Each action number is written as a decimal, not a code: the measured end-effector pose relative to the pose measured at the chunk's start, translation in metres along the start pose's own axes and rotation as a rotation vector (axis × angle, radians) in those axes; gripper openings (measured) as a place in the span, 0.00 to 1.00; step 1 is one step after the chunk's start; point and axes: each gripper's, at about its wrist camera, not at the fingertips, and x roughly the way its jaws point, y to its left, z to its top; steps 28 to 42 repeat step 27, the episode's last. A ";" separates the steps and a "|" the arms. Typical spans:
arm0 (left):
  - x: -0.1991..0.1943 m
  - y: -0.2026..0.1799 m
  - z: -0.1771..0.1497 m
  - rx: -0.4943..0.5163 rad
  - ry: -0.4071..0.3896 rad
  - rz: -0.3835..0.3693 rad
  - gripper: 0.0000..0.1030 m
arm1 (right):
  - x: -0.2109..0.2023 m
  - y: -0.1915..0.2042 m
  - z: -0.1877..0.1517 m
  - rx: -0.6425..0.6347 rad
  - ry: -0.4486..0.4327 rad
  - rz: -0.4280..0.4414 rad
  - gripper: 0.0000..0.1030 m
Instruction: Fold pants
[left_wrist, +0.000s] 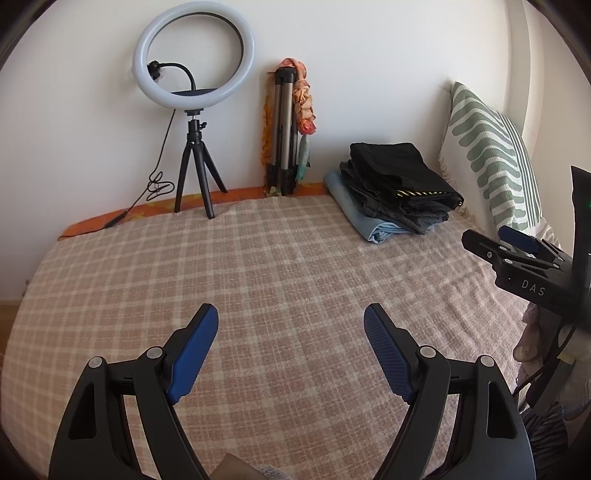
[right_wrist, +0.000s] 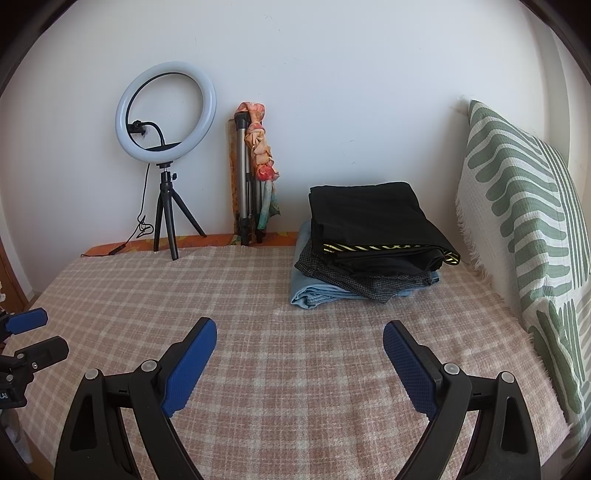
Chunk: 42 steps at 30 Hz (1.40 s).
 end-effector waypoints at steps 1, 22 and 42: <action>0.001 0.000 0.000 -0.003 0.004 -0.002 0.79 | 0.000 0.000 0.000 0.000 0.000 0.000 0.91; -0.007 -0.001 0.000 -0.001 -0.026 0.015 0.79 | -0.002 0.001 -0.002 0.004 0.009 -0.005 0.91; -0.006 0.003 0.001 -0.020 -0.013 0.027 0.79 | 0.000 0.003 -0.003 0.009 0.018 0.000 0.91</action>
